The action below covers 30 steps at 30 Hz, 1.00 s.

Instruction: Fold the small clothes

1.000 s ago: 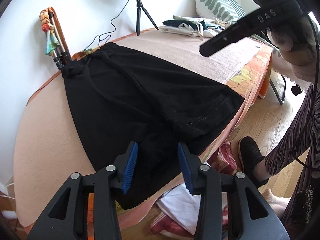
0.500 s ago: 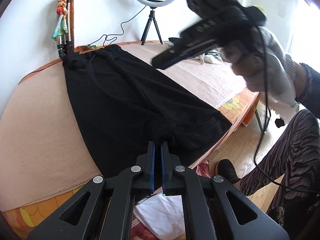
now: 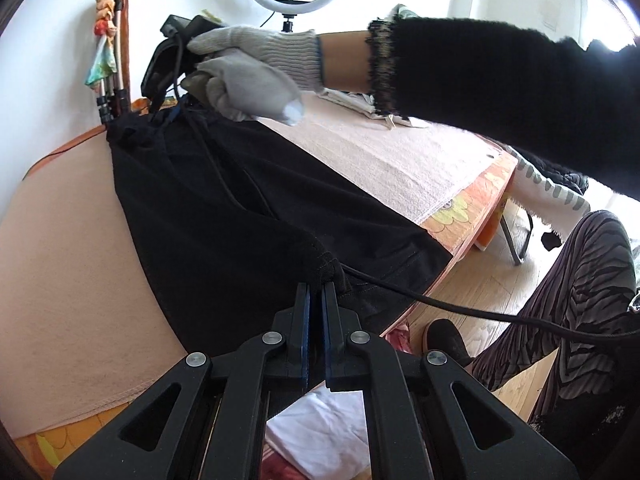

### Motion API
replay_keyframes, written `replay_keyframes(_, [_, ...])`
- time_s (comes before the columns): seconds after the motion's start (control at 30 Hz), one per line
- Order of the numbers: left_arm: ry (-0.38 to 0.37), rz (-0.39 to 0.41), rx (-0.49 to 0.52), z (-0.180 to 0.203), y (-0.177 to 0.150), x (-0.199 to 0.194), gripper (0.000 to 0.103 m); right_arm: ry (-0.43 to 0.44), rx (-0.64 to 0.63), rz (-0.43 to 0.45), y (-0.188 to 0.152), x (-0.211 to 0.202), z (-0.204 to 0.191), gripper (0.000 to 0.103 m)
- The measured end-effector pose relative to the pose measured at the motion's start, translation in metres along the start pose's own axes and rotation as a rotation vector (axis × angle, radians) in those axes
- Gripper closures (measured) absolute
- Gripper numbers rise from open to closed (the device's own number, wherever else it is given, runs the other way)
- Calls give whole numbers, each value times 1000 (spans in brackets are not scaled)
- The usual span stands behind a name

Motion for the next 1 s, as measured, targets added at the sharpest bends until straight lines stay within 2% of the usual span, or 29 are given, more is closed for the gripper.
replay_keyframes(0.17, [-13,-11,-11,-4,1,3,99,-43,17,6,23,26,11,69])
replay_keyframes(0.27, [-9,-8,-9,-4,1,2,99,-57,-1,8,30,32,11,97])
replay_keyframes(0.37, [-14,-11,-20,-4,0,0,99,-88,-45,39,34,27,8,101])
replay_keyframes(0.5, [-19,-8,-7,0,0,-1,99,-150,-68,94,43,9,9,102])
replay_keyframes(0.57, [-20,-7,11,3,1,-1,99,-133,-41,99,46,4,14,102])
replay_keyframes(0.63, [-14,-4,19,5,1,0,99,-184,-67,113,46,2,14,102])
replay_keyframes(0.7, [-16,-18,29,5,0,2,99,-159,-92,84,44,6,13,102])
replay_keyframes(0.77, [-34,-48,29,4,-2,6,99,-228,-124,68,42,11,13,102])
replay_keyframes(0.83, [-28,-71,37,4,-2,8,94,-228,-125,57,40,9,13,101])
replay_keyframes(0.87, [-31,-80,45,6,-1,8,88,-221,-114,56,39,6,14,100])
replay_keyframes(0.93, [-23,-70,63,9,0,3,77,-215,-113,71,36,-6,13,92])
replay_keyframes(1.0, [-24,-49,64,10,-1,-6,69,-188,-109,98,30,-26,12,76])
Point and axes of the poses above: each gripper's, at about its wrist camera, not at the fingertips, and x roughly the way its jaws point, z to its right, y to its top, the point moved 3 cm from there along x, roughly the way its jaws point, and after that the axes turned 6 degrees about y, right-handed, at the moved point
